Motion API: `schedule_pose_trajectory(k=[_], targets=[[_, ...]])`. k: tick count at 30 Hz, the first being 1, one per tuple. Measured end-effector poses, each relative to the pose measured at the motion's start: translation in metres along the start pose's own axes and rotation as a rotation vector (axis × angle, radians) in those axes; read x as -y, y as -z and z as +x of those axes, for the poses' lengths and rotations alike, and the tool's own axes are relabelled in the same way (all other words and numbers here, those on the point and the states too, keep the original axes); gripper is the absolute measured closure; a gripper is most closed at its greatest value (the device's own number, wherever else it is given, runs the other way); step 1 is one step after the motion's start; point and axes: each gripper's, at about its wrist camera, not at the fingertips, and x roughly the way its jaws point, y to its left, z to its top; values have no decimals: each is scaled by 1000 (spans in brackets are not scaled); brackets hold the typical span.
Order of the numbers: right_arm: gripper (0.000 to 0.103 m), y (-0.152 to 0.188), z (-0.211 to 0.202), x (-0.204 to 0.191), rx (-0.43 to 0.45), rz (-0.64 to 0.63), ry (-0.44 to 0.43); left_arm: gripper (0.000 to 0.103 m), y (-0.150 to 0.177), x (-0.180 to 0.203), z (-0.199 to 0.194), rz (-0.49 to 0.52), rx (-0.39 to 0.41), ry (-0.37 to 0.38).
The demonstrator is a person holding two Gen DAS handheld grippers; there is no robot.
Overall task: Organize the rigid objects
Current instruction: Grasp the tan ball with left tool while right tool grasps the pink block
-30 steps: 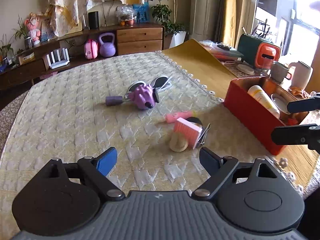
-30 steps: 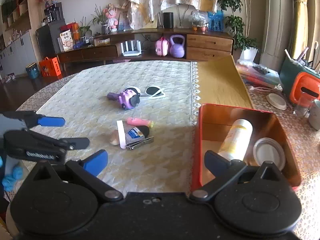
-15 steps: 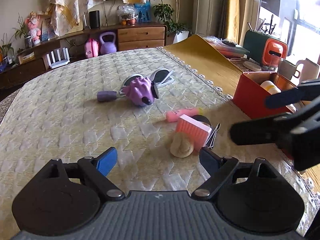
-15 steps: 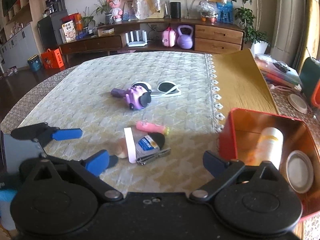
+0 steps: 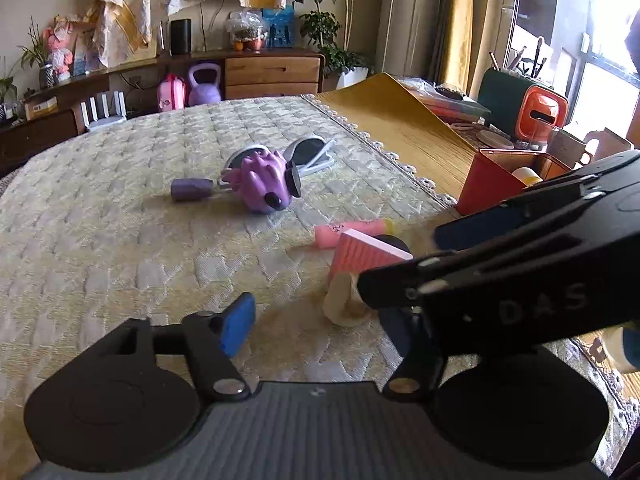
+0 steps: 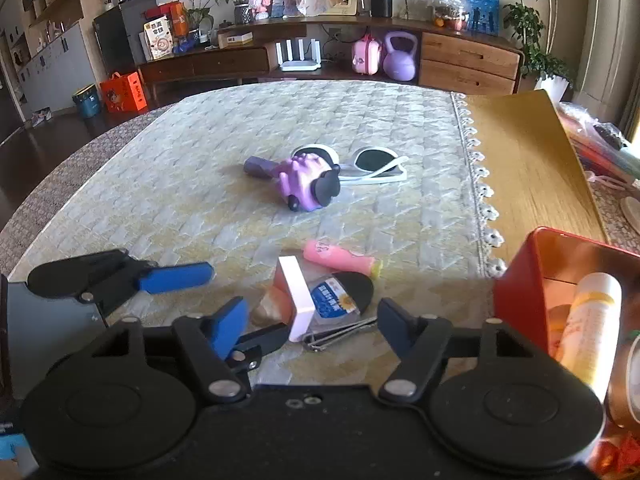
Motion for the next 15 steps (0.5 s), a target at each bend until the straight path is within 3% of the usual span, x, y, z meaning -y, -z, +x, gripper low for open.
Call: schedule_pose_trajectory(k=[6,15], targets=[[52,-4,11,-1,-9,-2,-12,49,0,-2,2,-8,-1,33],[70,-5,12,-4,-2,-8,-53,72,-2,0,4,-14,-9,87]])
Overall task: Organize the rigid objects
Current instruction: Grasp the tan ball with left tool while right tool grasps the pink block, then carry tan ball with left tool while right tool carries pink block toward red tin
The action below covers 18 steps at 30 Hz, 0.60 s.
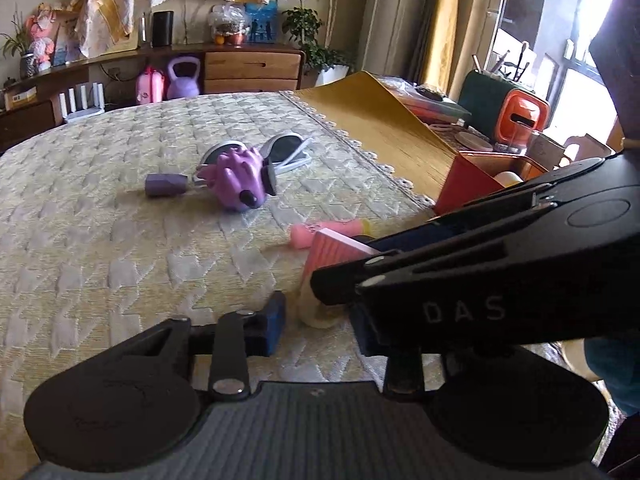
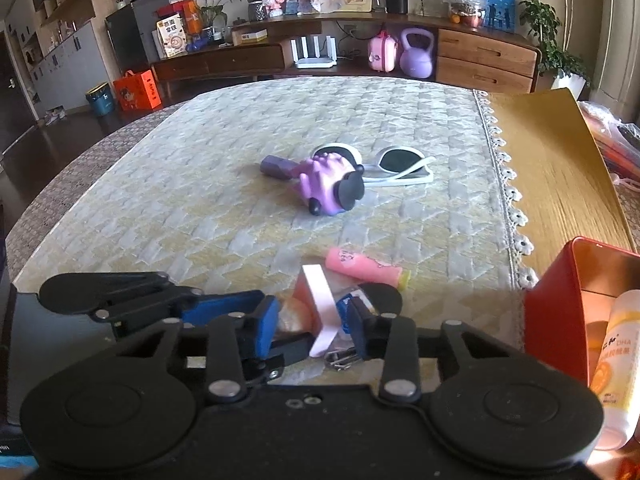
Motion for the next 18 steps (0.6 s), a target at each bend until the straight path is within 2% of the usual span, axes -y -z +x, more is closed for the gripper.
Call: schedule_pose_trajectory(k=[10,18], targets=[[93,3,-10,-4,27,-2,5,76,2,2,-6,-2,-5,-18],[94,8,-33,-8,67,-18,21,76,4,3,-26,-12,-7,-27]])
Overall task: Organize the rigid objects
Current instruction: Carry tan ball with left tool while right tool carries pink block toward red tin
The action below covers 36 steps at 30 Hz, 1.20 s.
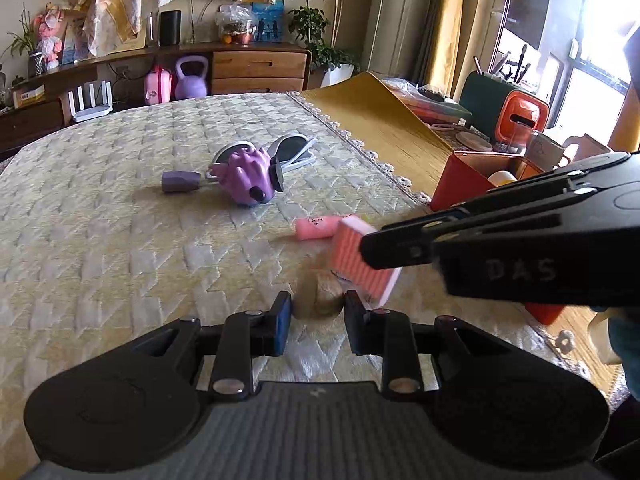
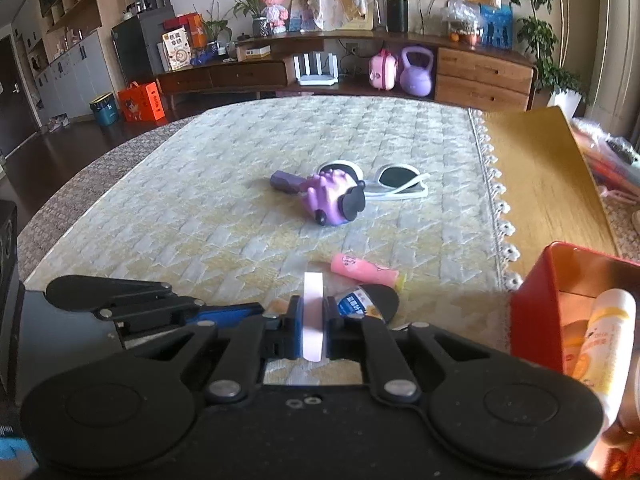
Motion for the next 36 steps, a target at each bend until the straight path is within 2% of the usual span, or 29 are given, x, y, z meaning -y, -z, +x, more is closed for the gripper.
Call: schedule_pose_trajectory(k=[7,20,36], targets=[[94,5,-33,4,37,19,16,76,-6,7,-25,-23,-5,2],[94,18,-101,28,95,57,63,75,-26,52,-64,27,-4,22],[94,46,-151,86,136,140,155,75,-50,124,-62,110,3,102]])
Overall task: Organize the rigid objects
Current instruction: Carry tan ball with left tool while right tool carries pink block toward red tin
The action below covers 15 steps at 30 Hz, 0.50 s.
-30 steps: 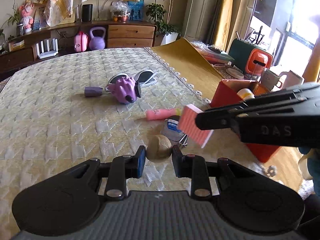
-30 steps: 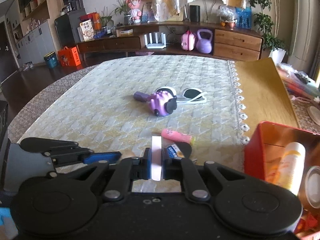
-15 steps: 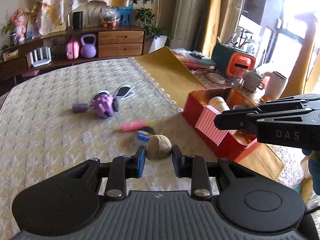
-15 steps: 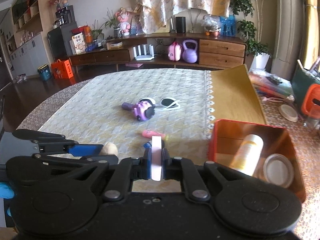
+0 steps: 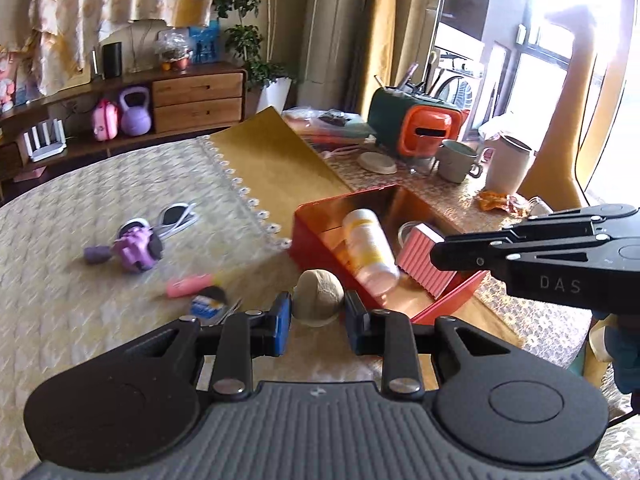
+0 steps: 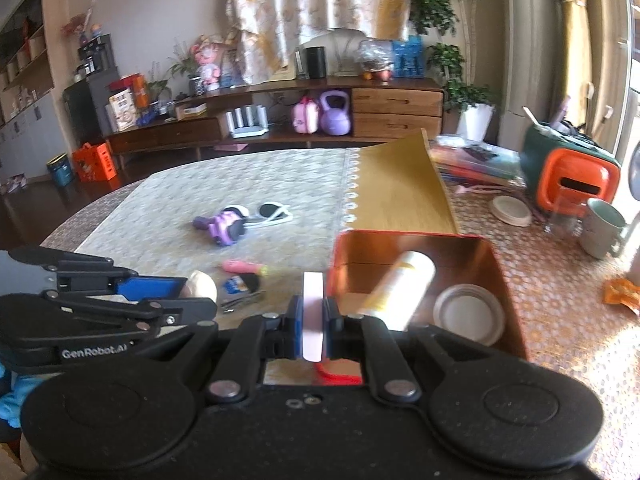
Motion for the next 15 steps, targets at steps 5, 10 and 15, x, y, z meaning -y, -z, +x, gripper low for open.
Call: schedule_pose_trajectory(k=[5,10,15], targets=[[94,4,-5,21,11,19,38,75,-7,21,13,34,-7,18],[94,10,-4,44,7,49,77,75,-12,39,31,37,-23,34],[94,19,0,65,-2,73,105,75,-21,54,52,45,-45,44]])
